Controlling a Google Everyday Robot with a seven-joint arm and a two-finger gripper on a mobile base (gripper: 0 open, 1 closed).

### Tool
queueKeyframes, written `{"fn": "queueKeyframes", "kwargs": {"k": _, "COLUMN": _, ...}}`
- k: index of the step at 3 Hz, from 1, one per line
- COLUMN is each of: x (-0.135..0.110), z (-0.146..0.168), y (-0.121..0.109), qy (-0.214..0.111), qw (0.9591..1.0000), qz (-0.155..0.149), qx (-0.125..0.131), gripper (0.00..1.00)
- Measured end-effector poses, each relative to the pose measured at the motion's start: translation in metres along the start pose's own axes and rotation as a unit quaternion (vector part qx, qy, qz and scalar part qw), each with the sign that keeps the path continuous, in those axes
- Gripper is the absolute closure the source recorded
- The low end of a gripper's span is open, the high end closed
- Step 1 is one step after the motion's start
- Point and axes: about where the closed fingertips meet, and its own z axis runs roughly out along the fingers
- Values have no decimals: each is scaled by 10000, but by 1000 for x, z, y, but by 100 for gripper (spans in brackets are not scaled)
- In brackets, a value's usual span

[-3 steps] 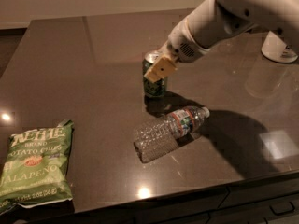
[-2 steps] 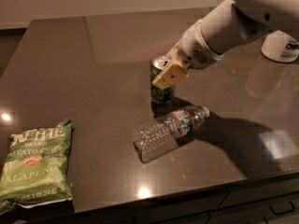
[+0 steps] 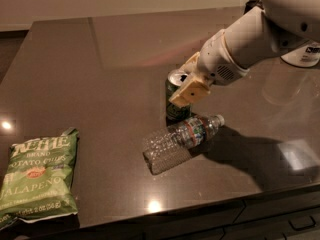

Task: Move green can near water bottle

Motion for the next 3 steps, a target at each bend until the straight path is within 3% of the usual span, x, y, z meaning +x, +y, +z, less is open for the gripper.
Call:
{"fn": "queueKeyframes", "kwargs": {"k": 2, "x": -2, "z": 1, "y": 5, "qy": -11, "qw": 10000, "qz": -68, "qx": -40, "gripper": 0}}
{"fn": "queueKeyframes", "kwargs": {"k": 3, "x": -2, "z": 1, "y": 5, "qy": -11, "qw": 10000, "qz": -68, "qx": -40, "gripper": 0}}
